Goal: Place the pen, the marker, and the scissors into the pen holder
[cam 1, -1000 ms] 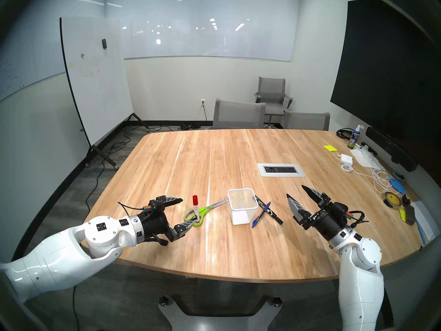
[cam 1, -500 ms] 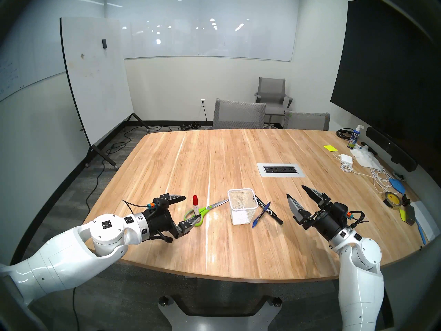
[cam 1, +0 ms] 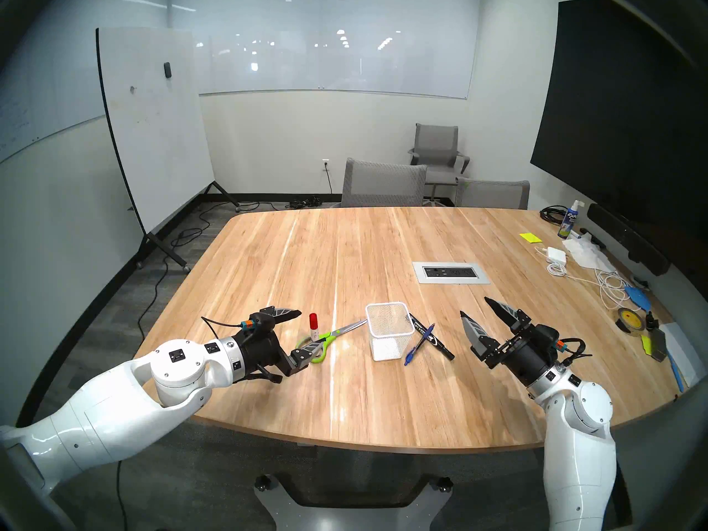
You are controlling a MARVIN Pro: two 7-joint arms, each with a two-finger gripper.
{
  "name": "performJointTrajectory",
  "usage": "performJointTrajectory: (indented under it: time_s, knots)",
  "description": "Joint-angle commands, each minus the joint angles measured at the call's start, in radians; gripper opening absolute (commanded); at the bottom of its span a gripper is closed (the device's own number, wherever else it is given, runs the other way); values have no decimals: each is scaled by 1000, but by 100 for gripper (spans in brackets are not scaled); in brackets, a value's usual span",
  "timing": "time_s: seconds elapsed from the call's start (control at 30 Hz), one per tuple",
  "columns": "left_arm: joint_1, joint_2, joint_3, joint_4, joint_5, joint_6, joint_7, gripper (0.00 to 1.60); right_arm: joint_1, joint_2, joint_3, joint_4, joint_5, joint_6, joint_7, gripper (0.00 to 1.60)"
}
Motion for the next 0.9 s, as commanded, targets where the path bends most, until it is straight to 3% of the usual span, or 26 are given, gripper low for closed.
performJointTrajectory:
  time_s: [0.0, 0.87]
  knots:
    - [-34, -27, 1, 7, 8, 2, -4, 160, 9, -1, -2, -18, 4, 1, 0, 160]
    - [-24, -30, 2, 14, 8, -9, 4, 156, 10, -4, 1, -18, 1, 2, 2, 160]
